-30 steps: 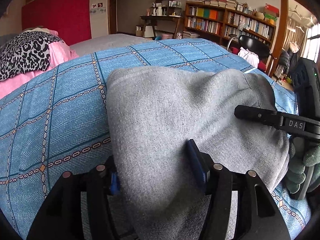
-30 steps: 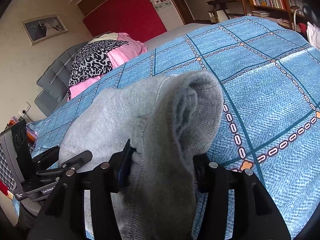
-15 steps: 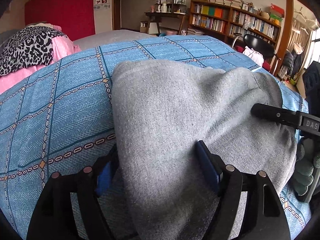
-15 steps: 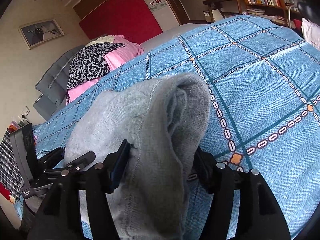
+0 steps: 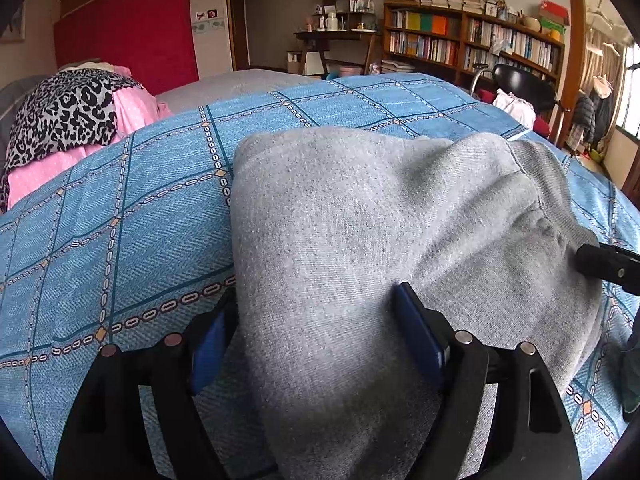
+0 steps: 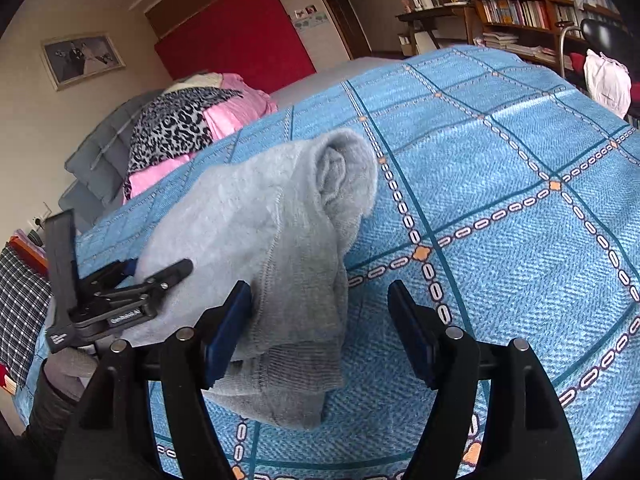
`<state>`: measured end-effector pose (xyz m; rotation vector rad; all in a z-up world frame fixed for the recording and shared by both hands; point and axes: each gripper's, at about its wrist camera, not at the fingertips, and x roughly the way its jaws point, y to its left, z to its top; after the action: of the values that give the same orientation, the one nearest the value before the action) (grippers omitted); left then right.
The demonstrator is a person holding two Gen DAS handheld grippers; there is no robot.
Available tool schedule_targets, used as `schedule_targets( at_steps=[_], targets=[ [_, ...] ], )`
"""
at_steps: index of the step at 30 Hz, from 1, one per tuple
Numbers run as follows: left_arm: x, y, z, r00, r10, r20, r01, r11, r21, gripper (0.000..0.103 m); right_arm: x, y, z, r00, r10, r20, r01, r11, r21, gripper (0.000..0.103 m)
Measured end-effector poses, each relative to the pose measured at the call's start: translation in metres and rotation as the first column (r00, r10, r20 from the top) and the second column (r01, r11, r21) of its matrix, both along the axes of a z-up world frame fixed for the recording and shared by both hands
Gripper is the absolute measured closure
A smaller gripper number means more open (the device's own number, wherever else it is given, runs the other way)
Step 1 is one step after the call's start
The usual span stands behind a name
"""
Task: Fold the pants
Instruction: 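Lay the folded bundle down and open both grippers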
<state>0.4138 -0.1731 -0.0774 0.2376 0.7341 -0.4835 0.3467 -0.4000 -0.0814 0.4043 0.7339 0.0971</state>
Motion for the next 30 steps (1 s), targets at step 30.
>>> schedule_targets(
  at_steps=[30],
  targets=[
    [-0.124,0.023,0.037,0.954,0.195,0.227,-0.21,0.977,0.042,0.024,-0.071,0.012,0.025,0.96,-0.137,0.243,0.142,0.99,-0.003,0.023]
  ],
)
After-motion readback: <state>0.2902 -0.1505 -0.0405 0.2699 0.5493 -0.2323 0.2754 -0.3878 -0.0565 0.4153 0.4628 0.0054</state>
